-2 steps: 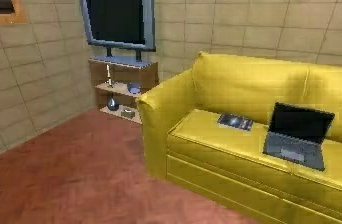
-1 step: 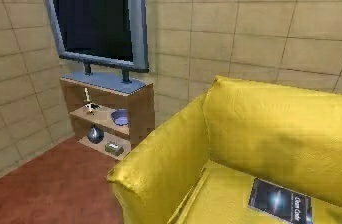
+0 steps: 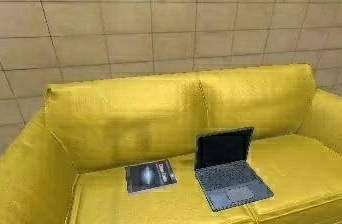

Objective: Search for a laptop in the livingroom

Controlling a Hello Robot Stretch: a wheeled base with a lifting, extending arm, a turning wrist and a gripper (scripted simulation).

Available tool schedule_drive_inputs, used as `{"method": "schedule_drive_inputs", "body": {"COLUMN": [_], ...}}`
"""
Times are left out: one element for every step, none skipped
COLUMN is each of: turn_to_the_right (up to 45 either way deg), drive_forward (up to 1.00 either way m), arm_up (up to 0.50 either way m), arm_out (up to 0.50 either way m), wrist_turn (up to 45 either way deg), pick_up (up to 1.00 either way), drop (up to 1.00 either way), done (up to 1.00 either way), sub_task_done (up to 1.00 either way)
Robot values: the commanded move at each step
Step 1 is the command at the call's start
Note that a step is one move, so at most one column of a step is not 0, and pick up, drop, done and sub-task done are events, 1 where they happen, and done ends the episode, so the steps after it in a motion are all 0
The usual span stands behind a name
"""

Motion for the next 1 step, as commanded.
{"method": "schedule_drive_inputs", "body": {"turn_to_the_right": [21.0], "drive_forward": [0.00], "arm_up": [0.00], "arm_out": [0.00], "wrist_turn": [0.0], "pick_up": [0.00], "drop": [0.00], "done": [0.00], "sub_task_done": [0.00]}}
